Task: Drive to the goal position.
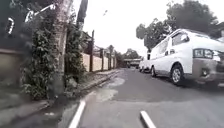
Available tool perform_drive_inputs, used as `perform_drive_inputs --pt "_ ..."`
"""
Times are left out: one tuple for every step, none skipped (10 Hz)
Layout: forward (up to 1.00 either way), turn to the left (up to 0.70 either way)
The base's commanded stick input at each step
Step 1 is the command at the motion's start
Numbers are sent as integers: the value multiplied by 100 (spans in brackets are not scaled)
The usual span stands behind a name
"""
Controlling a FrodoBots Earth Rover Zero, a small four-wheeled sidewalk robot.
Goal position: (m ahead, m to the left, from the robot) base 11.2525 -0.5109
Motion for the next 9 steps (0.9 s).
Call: perform_drive_inputs --pt "0 -85" --pt "0 -85" --pt "0 -85" --pt "0 -85" --pt "0 -85" --pt "0 -85" --pt "0 -85" --pt "0 -85" --pt "0 -85"
